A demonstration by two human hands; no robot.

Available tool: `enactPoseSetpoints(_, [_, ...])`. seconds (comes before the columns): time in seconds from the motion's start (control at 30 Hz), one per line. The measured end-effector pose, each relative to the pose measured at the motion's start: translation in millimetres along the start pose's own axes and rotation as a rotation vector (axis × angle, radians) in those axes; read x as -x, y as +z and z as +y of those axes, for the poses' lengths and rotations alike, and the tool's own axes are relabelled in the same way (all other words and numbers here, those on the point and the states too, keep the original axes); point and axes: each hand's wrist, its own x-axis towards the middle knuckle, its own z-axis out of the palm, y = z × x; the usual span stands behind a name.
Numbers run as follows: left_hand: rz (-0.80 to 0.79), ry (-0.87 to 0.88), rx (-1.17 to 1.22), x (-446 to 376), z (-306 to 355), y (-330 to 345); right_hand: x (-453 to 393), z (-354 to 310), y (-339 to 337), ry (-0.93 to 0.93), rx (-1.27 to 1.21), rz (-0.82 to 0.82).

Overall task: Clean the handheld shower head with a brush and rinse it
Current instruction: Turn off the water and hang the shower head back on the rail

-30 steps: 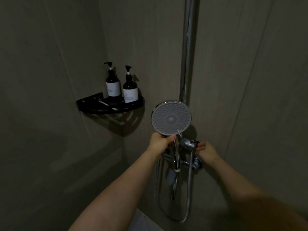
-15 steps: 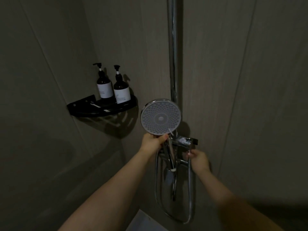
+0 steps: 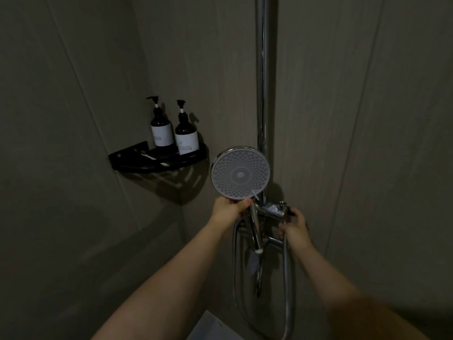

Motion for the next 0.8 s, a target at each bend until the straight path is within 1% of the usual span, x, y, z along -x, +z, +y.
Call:
enactPoseSetpoints(0.1, [-0.005, -0.013, 0.024, 0.2, 1.1, 1.5, 0.4, -10.9, 3.3, 0.046, -0.052, -0.095])
enactPoseSetpoints(0.27, [-0.029, -0.038, 0.031, -1.1, -2.5, 3.2, -6.5, -18.7, 9.9, 0.087, -0.097, -0.018])
enactPoseSetpoints(0.33, [-0.024, -0.044, 0.03, -2.8, -3.5, 3.8, -8.0, -23.9, 16.9, 0.068, -0.048, 0.007])
enactPoseSetpoints(0.43, [-0.011, -0.046, 0.033, -4.9, -6.0, 4.4, -3.4, -29.3, 24.4, 0.006, 0.121, 0.117])
enactPoseSetpoints(0.57, [-0.001, -0.017, 0.047, -3.5, -0.7, 0.9, 8.5, -33.2, 28.9, -0.08, 0.269, 0.2])
enactPoseSetpoints(0.73, [0.008, -0.016, 0.078, -6.7, 8.8, -15.8, 12.0, -35.8, 39.8, -0.081, 0.307, 0.323])
enactPoseSetpoints(0.8, [0.029, -0.001, 0.076, -8.5, 11.6, -22.7, 11.8, -40.7, 38.0, -0.107, 0.327, 0.401])
